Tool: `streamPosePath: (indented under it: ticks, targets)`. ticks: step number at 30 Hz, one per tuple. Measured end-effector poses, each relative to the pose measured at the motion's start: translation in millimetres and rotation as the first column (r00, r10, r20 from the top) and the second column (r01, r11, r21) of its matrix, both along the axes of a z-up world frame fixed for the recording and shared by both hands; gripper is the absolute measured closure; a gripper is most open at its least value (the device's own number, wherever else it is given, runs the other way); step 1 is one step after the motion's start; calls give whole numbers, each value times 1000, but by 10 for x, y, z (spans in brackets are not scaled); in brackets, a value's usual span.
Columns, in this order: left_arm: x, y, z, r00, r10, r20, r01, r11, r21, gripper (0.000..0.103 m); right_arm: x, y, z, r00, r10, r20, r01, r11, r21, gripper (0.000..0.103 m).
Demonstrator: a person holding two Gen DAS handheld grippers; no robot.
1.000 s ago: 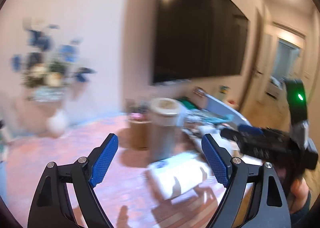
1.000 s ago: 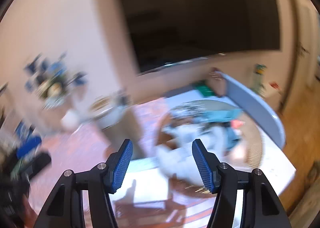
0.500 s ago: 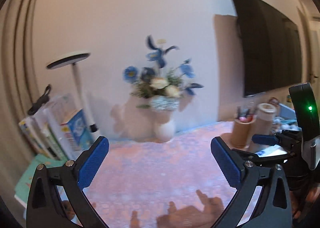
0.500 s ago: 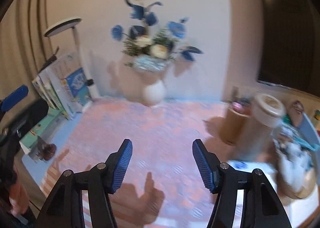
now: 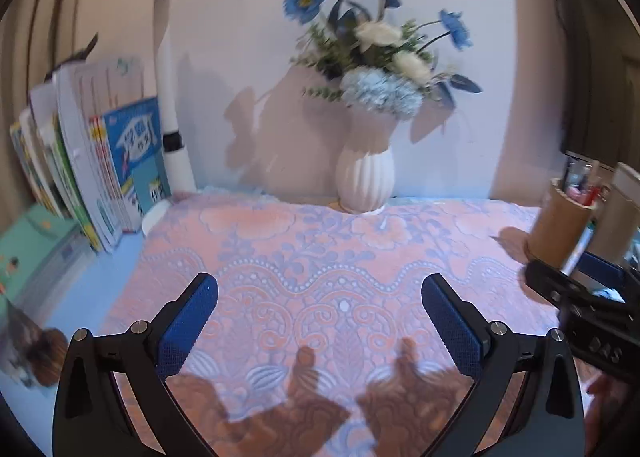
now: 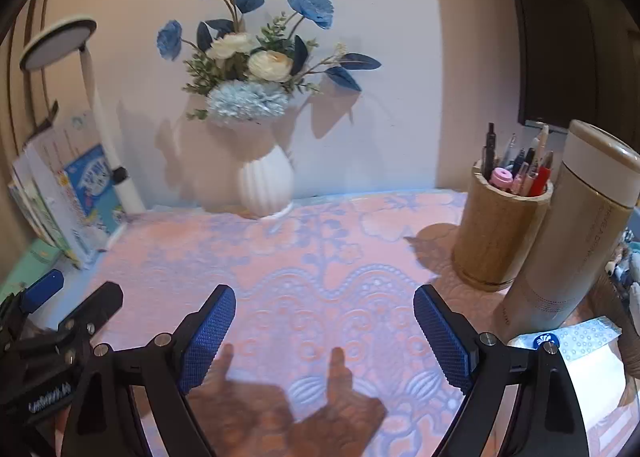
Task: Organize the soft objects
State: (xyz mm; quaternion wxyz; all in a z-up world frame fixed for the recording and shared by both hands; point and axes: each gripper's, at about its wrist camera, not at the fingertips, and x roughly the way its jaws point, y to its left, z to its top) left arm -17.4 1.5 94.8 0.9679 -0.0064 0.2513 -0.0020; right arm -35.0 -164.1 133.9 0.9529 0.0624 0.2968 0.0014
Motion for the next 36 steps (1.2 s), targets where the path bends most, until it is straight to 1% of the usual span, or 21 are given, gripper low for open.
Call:
streamPosePath:
  ticks: [2,4,5,6,7,8,9,11,13,16,18,21,24,30,36]
  targets:
    - [29,2,-163,1000,13,2,-13,1000,-10,1,-8,39,-116,1000,-3,3,3,1000,-26,13]
    - [37,-1,-308,1000,21,5,-21,1000,-8,1,-8,76,-286,1000,8,-13,-8,1000,-27,13]
    - [85,-12,-364,999,32,-38,-31,1000,3,1,0,83,-370,1000,13,-29,-14,1000,-24,13]
    - [159,-13,-371,996,20,-84,-20,1000,2,1,18,87,-440,999,11,-50,-12,999,-29,13]
    - [173,11,-366,997,6,-82,-8,1000,-22,1,43,90,-477,997,4,-74,-7,999,-41,13]
    - [187,33,-367,997,18,-73,-20,999,-36,1,61,80,-482,997,1,-77,-5,999,-42,13]
    - [198,56,-375,997,33,-74,-36,998,-43,1,55,68,-477,998,5,-63,-7,999,-35,13]
    - [215,80,-383,996,30,-86,-35,998,-58,1,55,78,-494,998,7,-67,-10,999,-42,13]
    - [205,72,-379,996,36,-77,-40,998,-53,1,43,103,-496,998,7,-65,-10,998,-57,13]
    - [171,-11,-369,998,33,-53,-33,999,-10,1,39,117,-497,998,5,-62,-9,998,-67,13]
    - [152,-86,-374,999,23,-45,-21,999,32,1,54,102,-503,997,2,-71,-7,998,-61,12]
    - [140,-183,-376,999,1,-42,3,996,85,1,82,60,-523,996,-5,-87,2,999,-40,12]
    - [147,-221,-385,999,-10,-53,16,994,107,1,108,-14,-556,994,-16,-109,16,1000,-1,11]
    - [142,-213,-384,998,-15,-53,20,994,106,1,114,-117,-592,991,-34,-129,42,998,57,11]
    - [175,-182,-392,997,-16,-77,22,996,84,1,116,-90,-597,991,-33,-130,39,998,41,11]
